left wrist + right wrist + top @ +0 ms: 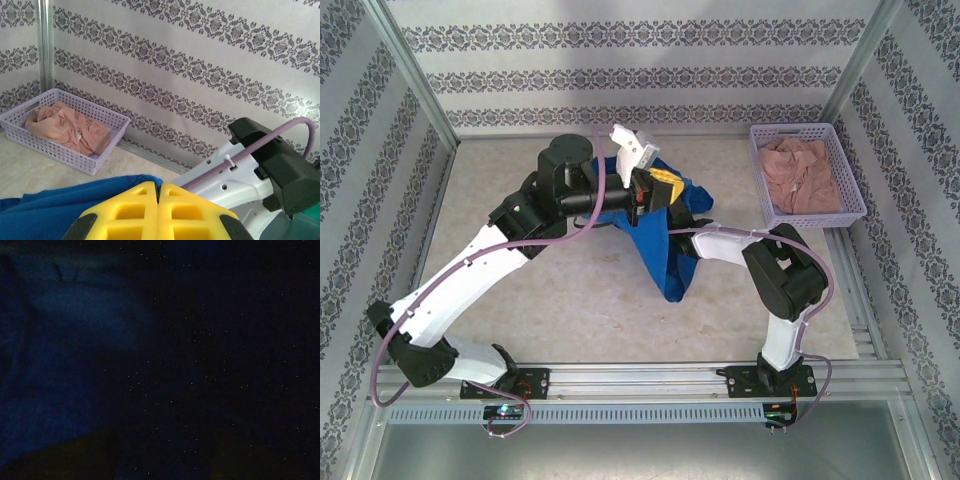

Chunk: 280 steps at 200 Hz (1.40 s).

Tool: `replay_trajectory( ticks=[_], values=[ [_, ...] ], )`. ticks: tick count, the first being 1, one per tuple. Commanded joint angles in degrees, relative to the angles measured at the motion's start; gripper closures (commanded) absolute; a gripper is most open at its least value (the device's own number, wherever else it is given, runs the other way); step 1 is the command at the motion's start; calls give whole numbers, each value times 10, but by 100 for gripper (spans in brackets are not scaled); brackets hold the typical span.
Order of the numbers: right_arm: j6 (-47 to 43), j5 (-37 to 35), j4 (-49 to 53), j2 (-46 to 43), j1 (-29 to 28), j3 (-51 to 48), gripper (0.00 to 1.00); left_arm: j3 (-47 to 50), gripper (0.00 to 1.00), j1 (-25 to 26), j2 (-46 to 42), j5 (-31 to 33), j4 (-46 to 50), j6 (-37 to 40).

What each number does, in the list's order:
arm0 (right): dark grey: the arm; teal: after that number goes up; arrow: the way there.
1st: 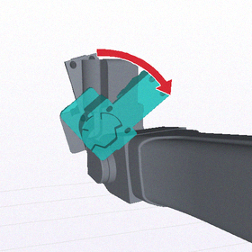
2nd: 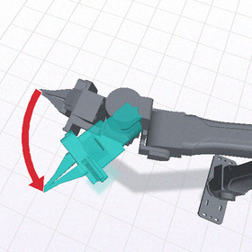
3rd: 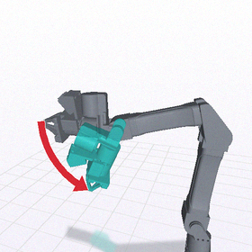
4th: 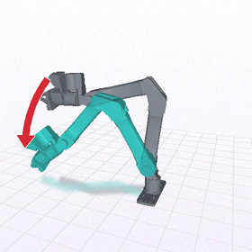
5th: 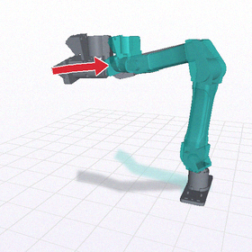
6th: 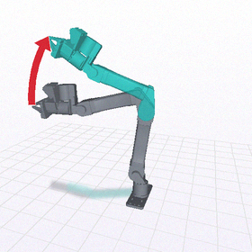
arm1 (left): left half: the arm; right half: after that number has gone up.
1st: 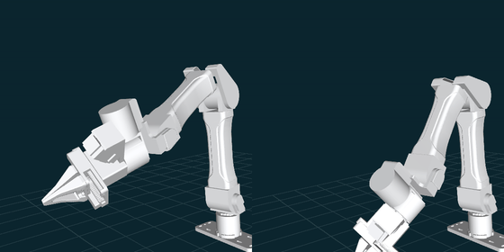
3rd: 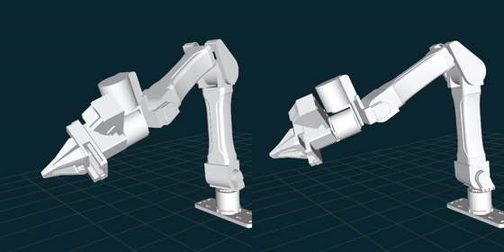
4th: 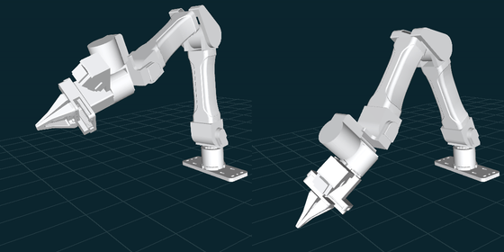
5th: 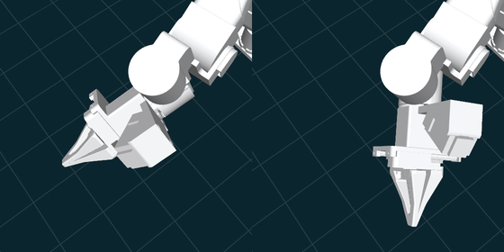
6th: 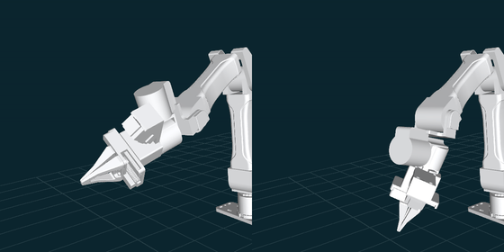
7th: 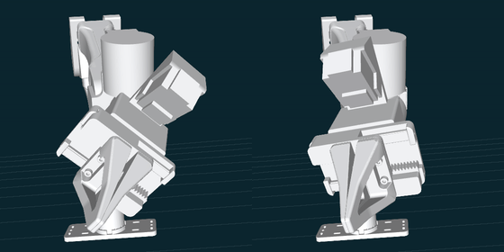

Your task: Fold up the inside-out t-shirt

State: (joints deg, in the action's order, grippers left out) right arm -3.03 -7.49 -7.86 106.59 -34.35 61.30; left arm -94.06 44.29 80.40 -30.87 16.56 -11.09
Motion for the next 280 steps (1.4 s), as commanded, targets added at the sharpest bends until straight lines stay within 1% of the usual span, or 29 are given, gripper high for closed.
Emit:
replay_trajectory(
  ticks=[1,9,27,54,80,119,133,158,181,217,235,250,265,280],
  values=[
    [6,-17,64,24,-9,33,47,-51,100,9,6,-12,1,18],
    [9,-17,81,33,-8,44,44,-64,100,9,9,-12,8,21],
    [15,-15,123,51,-7,71,36,-90,100,9,12,-5,19,31],
    [18,-13,168,75,-6,105,30,-127,100,9,14,7,38,50],
    [21,-7,200,94,-2,135,27,-145,100,8,12,12,48,63],
    [16,-3,258,119,4,185,24,-131,100,9,1,30,49,74],
    [5,-8,293,127,3,200,24,-129,100,8,-7,55,51,82],
    [-2,-16,353,127,1,207,26,-116,100,8,-22,135,49,93],
    [6,11,406,140,-1,215,32,-98,100,8,-25,179,45,104],
    [26,47,440,191,1,231,41,-77,100,7,-28,195,35,111],
    [25,56,445,194,5,236,49,-72,100,7,-30,204,36,117],
    [24,67,452,197,10,242,59,-65,100,5,-31,219,34,121],
    [21,70,454,196,12,246,75,-57,100,1,-32,238,33,120],
    [16,71,447,182,11,243,90,-42,100,-9,-32,270,33,113]
  ],
)
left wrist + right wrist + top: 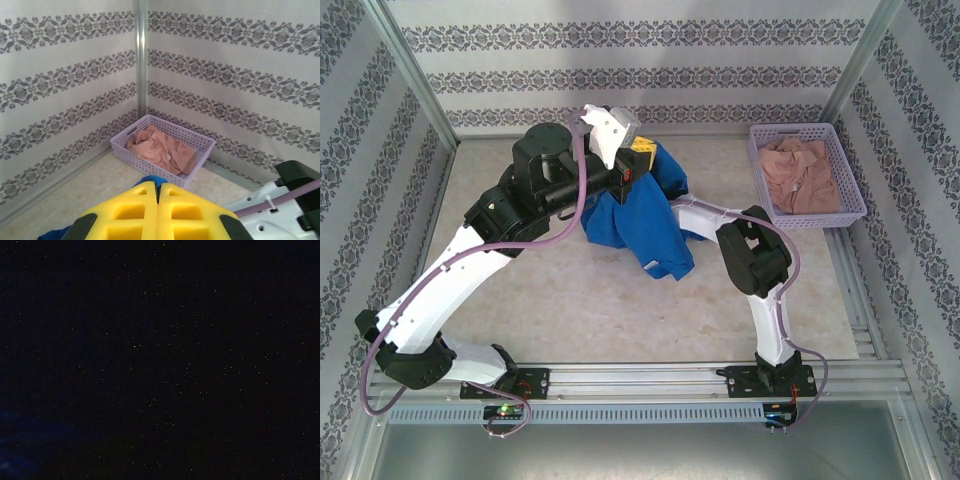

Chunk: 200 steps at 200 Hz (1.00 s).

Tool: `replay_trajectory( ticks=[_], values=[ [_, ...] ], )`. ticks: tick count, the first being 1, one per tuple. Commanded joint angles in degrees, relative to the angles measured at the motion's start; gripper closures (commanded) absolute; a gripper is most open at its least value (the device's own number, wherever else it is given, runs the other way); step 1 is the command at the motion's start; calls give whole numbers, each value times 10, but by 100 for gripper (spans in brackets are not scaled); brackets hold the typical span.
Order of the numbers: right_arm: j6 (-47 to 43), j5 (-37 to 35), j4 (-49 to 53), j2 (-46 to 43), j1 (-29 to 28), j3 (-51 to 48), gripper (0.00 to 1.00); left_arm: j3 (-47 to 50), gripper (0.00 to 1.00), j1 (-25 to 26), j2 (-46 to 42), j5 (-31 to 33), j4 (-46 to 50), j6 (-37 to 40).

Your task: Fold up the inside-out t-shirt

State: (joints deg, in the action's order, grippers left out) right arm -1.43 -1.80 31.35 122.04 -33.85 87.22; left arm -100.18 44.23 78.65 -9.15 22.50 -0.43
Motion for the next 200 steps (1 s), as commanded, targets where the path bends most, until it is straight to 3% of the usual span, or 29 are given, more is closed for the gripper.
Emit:
replay_trajectory(
  ticks=[1,17,64,103,148,200],
  values=[
    [0,14,54,26,6,-17,91,20,100,-9,-14,55,-26,5],
    [-4,17,35,-7,6,-32,100,40,100,-33,-17,89,-24,-13],
    [-12,32,-47,-170,4,-154,100,119,100,-166,-34,172,-15,-71],
    [-17,111,-128,-270,4,-221,100,166,100,-271,7,165,-11,-100],
    [6,200,-228,-334,21,-236,100,201,100,-289,81,137,-31,-119],
    [45,303,-307,-323,35,-159,100,251,100,-284,120,-9,-105,-190]
  ],
)
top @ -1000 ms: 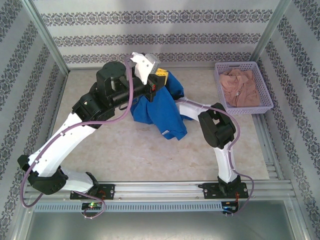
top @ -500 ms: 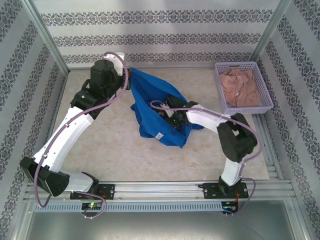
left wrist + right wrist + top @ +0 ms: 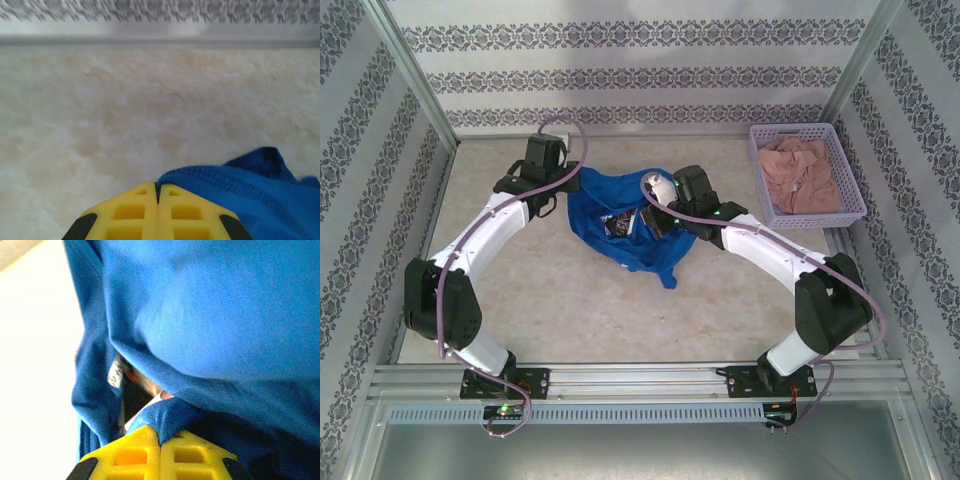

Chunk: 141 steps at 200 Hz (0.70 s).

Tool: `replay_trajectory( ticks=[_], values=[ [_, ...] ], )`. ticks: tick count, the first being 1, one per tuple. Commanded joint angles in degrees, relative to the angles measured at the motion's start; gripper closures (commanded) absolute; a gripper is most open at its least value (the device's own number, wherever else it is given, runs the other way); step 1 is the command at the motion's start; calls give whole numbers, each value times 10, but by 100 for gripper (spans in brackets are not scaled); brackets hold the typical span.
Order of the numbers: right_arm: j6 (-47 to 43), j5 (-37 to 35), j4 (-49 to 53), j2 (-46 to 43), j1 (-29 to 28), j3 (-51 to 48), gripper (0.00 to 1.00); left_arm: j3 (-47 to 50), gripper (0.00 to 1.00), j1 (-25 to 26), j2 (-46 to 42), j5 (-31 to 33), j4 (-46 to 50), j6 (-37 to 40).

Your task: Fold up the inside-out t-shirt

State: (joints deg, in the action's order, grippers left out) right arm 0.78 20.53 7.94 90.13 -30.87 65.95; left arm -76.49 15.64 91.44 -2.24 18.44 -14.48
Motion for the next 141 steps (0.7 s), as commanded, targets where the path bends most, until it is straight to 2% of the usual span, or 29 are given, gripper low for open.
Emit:
replay_trajectory(
  ticks=[1,8,22,40,62,80,102,113,127,141],
  values=[
    [23,82,-73,-4,5,54,100,15,100,2,-7,-78,-65,-50],
    [21,92,-73,-7,7,63,100,14,100,2,-6,-76,-62,-53],
    [14,108,-70,-25,15,72,100,13,100,-3,-1,-28,-48,-55],
    [20,139,-78,-66,43,65,100,23,100,-36,14,14,-32,-82],
    [58,174,-125,-112,85,41,100,54,100,-79,41,19,-38,-113],
    [94,190,-176,-128,108,22,100,63,100,-77,63,8,-20,-105],
    [102,207,-198,-130,119,9,100,122,100,-67,52,-13,-44,-115],
    [93,210,-192,-130,122,5,100,163,89,-62,25,-22,-68,-121],
    [83,217,-190,-133,130,-9,100,213,65,-57,-26,-36,-105,-137],
    [67,221,-178,-133,134,-18,100,253,52,-49,-78,-56,-136,-148]
  ],
)
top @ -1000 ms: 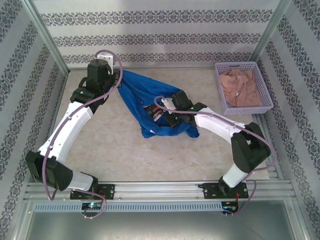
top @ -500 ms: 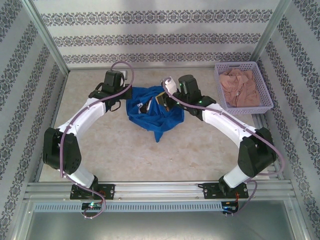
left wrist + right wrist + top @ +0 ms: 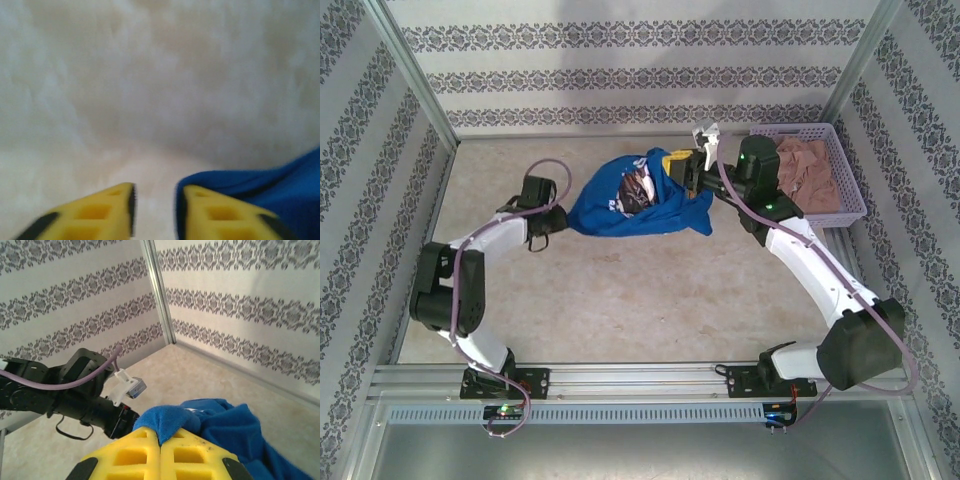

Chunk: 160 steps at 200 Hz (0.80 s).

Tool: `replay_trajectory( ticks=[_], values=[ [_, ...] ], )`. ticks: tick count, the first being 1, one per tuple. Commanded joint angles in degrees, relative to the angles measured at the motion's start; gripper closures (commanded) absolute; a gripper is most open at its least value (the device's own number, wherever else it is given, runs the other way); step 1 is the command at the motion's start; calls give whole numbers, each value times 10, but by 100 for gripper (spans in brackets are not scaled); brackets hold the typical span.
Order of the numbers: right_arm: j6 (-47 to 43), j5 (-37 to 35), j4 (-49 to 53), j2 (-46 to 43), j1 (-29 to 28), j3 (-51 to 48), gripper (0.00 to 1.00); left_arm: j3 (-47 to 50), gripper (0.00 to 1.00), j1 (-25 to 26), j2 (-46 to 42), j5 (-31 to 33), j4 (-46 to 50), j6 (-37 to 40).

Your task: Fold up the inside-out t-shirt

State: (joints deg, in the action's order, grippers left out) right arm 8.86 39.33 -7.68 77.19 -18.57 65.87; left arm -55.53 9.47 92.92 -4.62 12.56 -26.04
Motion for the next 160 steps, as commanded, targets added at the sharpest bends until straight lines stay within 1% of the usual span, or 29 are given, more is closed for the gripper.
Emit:
replay_trajectory(
  ticks=[1,17,27,50,56,73,83,92,112,120,131,145,152,160],
  values=[
    [-15,34,-20,-3,12,-18,100,46,51,13,-96,-34,-79,-33],
    [-24,42,-12,-1,14,-29,100,70,39,37,-141,-65,-112,-29],
    [-29,47,-9,-1,14,-34,100,70,35,61,-156,-85,-121,-13],
    [-41,47,4,0,15,-39,100,45,27,129,-147,-148,-142,38],
    [-42,47,6,0,15,-40,100,31,23,145,-136,-152,-138,53],
    [-42,50,7,-1,15,-39,100,-13,21,170,-89,-164,-125,79],
    [-42,53,8,-3,15,-38,100,-40,23,172,-55,-150,-110,79],
    [-43,55,11,-6,15,-36,100,-61,27,172,-27,-139,-107,84],
    [-45,58,12,-16,17,-40,100,-102,44,171,30,-122,-124,95],
    [-43,62,9,-21,18,-42,100,-123,53,169,54,-118,-128,96],
    [-37,66,5,-27,23,-39,100,-149,69,161,85,-116,-128,92],
    [-25,70,1,-39,33,-35,100,-153,94,141,102,-117,-140,58],
    [-16,69,-6,-47,41,-33,100,-137,98,128,100,-115,-157,31],
    [0,68,-16,-56,51,-32,100,-114,100,113,88,-109,-174,-1]
  ],
)
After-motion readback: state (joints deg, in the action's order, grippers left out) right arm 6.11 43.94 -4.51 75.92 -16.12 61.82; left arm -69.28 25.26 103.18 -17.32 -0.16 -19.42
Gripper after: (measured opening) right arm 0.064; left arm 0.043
